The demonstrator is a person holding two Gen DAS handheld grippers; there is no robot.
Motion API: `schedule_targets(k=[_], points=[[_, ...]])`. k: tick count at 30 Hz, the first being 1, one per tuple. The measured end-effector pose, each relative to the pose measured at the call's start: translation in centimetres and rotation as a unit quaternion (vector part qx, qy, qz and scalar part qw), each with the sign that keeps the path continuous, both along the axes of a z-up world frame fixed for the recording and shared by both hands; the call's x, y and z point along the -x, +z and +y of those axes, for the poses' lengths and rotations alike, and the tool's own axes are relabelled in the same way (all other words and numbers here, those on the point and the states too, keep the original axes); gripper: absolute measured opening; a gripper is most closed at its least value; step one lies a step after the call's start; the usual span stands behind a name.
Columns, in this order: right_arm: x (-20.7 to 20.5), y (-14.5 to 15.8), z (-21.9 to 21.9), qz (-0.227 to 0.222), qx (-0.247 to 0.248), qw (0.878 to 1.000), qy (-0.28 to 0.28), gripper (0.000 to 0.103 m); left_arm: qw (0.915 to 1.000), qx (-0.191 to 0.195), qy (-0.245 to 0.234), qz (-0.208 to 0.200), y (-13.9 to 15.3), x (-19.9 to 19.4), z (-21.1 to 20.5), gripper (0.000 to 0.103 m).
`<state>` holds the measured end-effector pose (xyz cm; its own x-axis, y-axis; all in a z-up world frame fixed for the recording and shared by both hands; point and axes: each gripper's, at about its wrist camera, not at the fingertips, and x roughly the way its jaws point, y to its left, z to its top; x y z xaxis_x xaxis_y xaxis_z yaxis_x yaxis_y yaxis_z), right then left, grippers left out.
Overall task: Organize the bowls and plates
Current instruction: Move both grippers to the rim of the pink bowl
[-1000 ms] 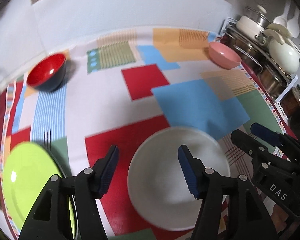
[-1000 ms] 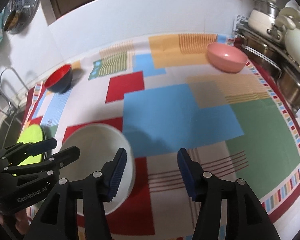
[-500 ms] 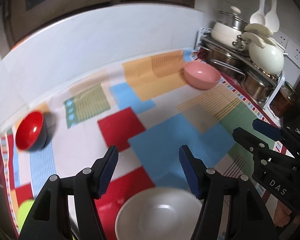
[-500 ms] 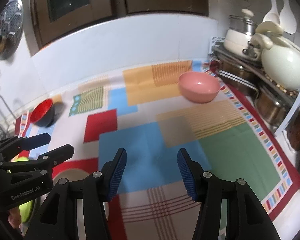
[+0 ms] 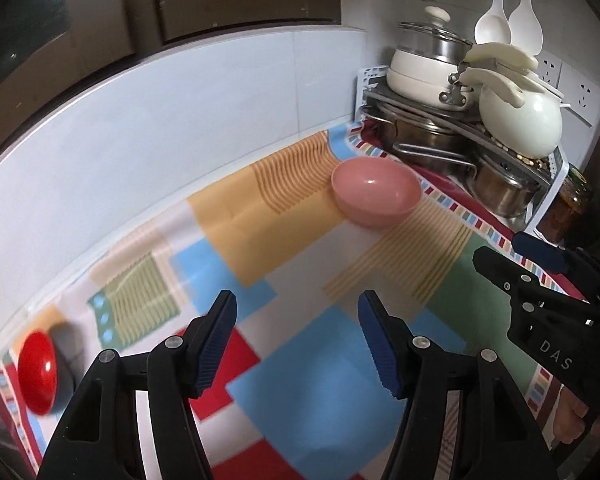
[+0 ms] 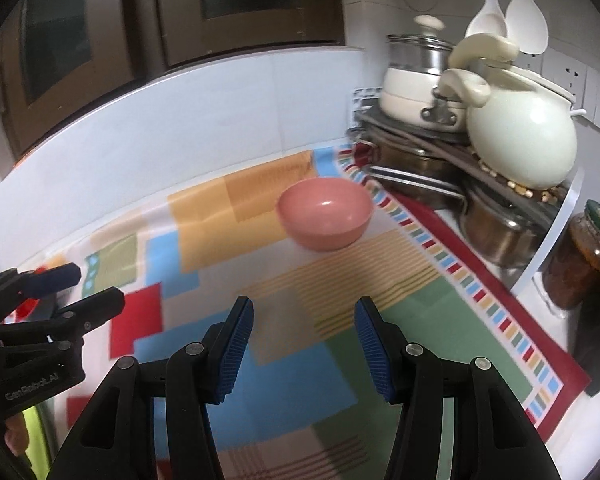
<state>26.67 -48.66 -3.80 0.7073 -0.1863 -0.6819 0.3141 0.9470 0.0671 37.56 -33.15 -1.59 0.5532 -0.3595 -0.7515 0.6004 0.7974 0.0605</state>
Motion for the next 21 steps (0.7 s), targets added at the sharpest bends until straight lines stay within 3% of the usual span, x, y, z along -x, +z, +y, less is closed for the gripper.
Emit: schedule_targets(k=[11, 21], points=[[-5.0, -0.5, -4.5, -0.005, 0.004, 0.999, -0.045, 0.054, 0.9993, -0.012, -0.035, -0.003, -0.9, -6.0, -5.2, 0.062], [-8.9, -2.6, -8.9, 0.003, -0.002, 0.998, -0.068, 0.054, 0.9984, 0.0, -0.055, 0.013, -3.4, -10.7, -9.4, 0.062]])
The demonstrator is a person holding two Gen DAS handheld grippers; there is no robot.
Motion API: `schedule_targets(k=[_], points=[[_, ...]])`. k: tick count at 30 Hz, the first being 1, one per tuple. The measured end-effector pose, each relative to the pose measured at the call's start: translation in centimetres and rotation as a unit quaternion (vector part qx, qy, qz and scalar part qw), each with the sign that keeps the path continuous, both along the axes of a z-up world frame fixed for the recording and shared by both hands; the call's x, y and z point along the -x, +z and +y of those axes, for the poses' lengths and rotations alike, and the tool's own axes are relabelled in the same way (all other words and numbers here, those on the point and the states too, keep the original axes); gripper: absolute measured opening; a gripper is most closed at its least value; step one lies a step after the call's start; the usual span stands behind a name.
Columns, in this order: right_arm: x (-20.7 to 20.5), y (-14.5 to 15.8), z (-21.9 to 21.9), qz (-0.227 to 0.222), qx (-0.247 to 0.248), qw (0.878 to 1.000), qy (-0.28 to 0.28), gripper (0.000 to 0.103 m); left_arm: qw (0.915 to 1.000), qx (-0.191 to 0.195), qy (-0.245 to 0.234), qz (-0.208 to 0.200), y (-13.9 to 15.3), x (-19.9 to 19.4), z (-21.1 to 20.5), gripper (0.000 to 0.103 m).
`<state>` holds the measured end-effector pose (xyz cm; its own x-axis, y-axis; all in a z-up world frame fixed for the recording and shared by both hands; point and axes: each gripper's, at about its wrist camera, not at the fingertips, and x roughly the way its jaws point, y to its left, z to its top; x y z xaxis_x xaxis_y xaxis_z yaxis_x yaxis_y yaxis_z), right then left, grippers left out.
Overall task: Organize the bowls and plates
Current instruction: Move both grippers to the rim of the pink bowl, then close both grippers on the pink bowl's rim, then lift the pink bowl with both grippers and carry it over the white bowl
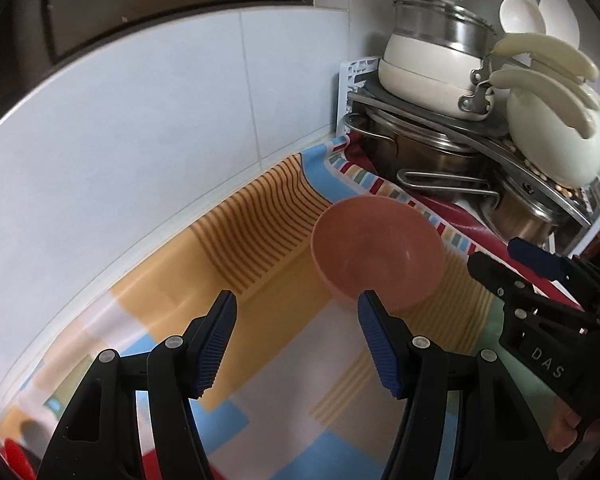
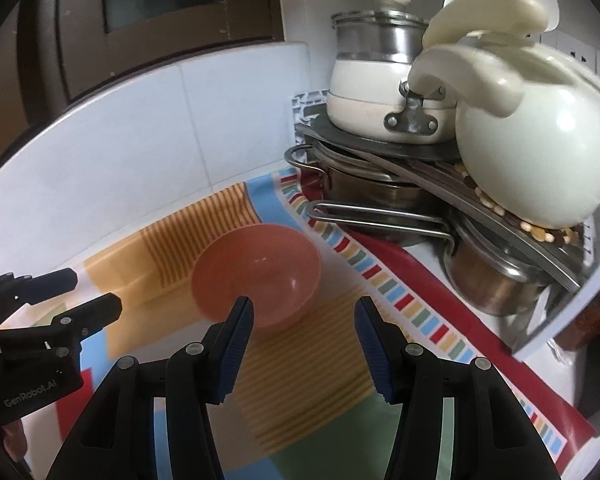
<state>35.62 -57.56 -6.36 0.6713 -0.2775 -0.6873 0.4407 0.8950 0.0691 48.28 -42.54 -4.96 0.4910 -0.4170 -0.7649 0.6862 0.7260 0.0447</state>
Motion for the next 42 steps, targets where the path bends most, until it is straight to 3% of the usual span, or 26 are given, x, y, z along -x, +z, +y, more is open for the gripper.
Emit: schedule_targets(k=[10, 19, 25, 29, 35, 42], points=[[-3.5, -3.4, -2.8, 0.021, -0.011, 1.0, -0.018, 0.054, 0.999, -0.043, -0.015, 0.004, -4.0, -3.6, -3.9, 0.062], [-5.3, -4.8, -3.6, 0.034, -0.013, 0.999, -0.021, 0.05, 0.9983, -0.049, -0.02, 0.025, -5.9, -5.5, -6.4, 0.058], [-6.0, -5.2, -3.9, 0.041, -0.021, 0.999, -0.02, 0.041, 0.9974, -0.05, -0.023, 0.046, -7.0, -6.1, -7.6, 0.044], [-6.2, -5.7, -4.2, 0.045, -0.026, 0.998, -0.019, 0.033, 0.9959, -0.05, -0.027, 0.071, -7.7, -6.5, -8.0, 0.026], [-6.5, -6.4, -4.2, 0.049, -0.033, 0.998, -0.013, 0.023, 0.9951, -0.05, -0.036, 0.077, -7.9, -6.3, -8.6, 0.014], [-6.6, -6.5, -4.2, 0.05, -0.032, 0.998, -0.015, 0.019, 0.9958, -0.051, -0.031, 0.07, -7.0, -5.8, -8.2, 0.014]])
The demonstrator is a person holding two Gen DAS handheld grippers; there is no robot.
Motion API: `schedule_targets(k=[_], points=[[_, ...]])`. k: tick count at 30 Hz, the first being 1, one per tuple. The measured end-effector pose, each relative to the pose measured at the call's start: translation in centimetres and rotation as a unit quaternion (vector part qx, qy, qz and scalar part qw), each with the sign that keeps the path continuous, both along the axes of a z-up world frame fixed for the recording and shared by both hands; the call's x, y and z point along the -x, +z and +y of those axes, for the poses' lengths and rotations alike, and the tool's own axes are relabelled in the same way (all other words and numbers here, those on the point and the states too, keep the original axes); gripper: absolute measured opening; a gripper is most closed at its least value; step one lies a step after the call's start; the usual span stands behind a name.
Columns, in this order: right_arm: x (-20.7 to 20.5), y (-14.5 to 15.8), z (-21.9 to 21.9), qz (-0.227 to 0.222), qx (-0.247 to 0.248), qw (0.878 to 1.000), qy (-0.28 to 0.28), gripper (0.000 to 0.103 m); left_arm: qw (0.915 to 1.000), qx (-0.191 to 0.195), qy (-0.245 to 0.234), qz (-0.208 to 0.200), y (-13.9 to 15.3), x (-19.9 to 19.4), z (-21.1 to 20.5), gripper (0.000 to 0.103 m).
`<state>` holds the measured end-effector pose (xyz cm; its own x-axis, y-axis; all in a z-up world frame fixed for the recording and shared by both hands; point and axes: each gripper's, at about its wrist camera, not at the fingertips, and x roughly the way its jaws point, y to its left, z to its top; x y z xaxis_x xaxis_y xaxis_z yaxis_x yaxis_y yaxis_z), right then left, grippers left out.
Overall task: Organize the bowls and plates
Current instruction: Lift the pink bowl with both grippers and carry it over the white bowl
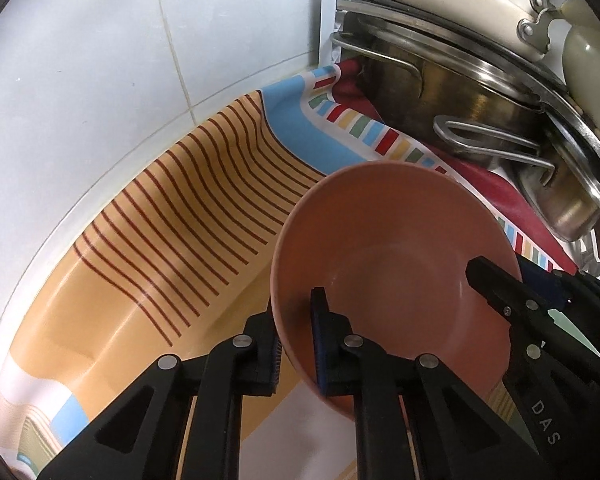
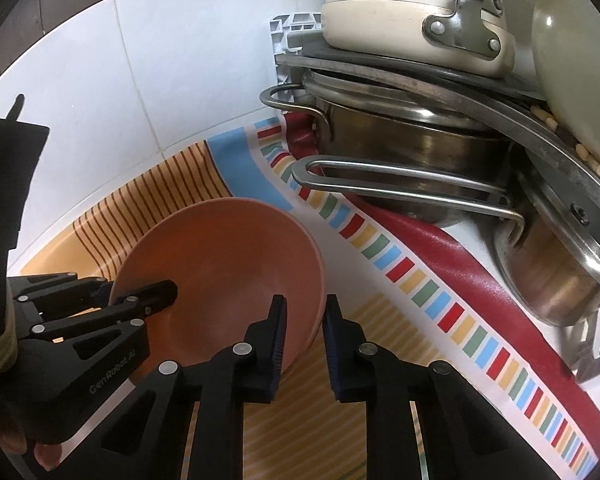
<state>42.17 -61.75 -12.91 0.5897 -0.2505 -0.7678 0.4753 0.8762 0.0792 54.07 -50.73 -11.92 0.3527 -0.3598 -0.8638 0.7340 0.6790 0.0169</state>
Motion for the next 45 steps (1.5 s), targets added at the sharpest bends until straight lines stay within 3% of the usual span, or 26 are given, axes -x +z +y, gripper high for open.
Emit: schedule_targets(k=[11, 30, 45], points=[[1.5, 2.9, 2.7, -0.022, 0.015, 1.0, 0.013, 0.019, 0.9996, 0.023, 0.018, -0.003, 2.5, 1.8, 3.0, 0.015], [5.6, 8.4, 10.5, -0.054, 0.02, 0.996, 0.07, 0.019, 0.9939, 0.062, 0.09, -0.015, 8.1, 8.1, 13.5, 0.015], [9.8, 10.9, 16.9, -0.064, 0.017, 0.988, 0.138, 0.019, 0.9856, 0.076, 0.151, 0.001, 9.5, 14.6, 20.8, 0.017]])
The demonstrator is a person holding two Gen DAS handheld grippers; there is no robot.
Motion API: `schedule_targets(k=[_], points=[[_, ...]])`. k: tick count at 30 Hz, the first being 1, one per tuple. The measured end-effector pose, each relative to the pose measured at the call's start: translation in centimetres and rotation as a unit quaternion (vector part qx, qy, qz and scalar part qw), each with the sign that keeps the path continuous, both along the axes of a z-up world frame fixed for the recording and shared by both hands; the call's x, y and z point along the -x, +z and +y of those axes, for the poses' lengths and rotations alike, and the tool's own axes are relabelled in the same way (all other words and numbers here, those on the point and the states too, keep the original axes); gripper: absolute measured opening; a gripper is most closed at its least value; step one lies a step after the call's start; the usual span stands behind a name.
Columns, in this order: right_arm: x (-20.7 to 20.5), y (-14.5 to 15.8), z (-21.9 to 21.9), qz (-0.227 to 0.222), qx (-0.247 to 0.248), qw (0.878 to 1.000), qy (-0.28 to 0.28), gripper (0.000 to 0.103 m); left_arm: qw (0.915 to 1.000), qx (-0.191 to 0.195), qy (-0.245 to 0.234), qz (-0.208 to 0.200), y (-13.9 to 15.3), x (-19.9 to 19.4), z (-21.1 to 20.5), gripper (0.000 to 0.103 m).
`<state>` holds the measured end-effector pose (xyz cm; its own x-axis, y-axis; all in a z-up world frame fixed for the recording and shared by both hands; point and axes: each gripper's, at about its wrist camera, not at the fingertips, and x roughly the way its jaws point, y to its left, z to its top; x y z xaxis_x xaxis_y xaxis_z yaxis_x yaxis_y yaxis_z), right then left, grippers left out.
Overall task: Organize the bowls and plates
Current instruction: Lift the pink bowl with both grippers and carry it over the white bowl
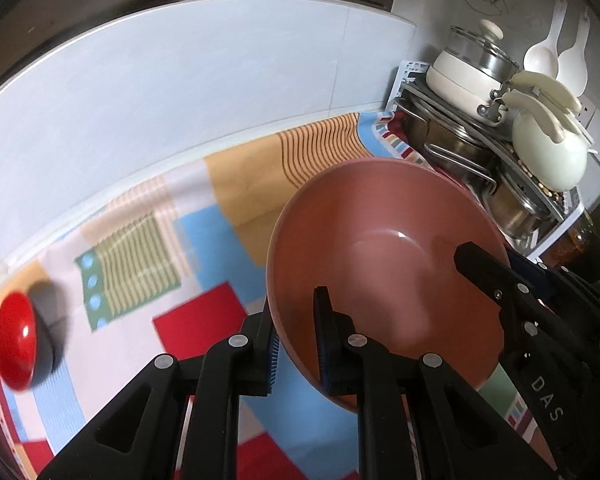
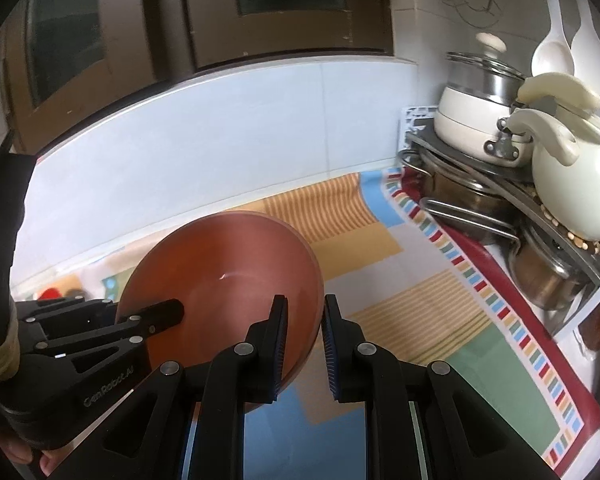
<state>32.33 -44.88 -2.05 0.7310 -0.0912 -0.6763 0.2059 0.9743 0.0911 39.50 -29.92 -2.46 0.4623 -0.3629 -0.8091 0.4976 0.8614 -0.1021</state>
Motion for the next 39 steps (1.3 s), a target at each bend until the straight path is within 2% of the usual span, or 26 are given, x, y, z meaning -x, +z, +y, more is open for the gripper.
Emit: schedule_targets(k=[13, 23, 39], points=[[4.4, 1.2, 5.1, -0.01, 0.005, 0.998, 0.059, 0.019, 0.9973, 0.033, 0.065, -0.006, 0.9, 5.6, 6.6, 0.017], [6.9, 0.4, 8.1, 0.002, -0.004, 0.995, 0.103, 0.019, 0.9942, 0.042, 0.097, 0.016, -0.2, 8.8, 10.2, 0.019], [10.0, -0.6, 9.8, 0.043, -0.023, 0.987, 0.155, 0.019, 0.9956, 0.015, 0.092, 0.015, -1.0, 13.4, 11.6, 0.022]])
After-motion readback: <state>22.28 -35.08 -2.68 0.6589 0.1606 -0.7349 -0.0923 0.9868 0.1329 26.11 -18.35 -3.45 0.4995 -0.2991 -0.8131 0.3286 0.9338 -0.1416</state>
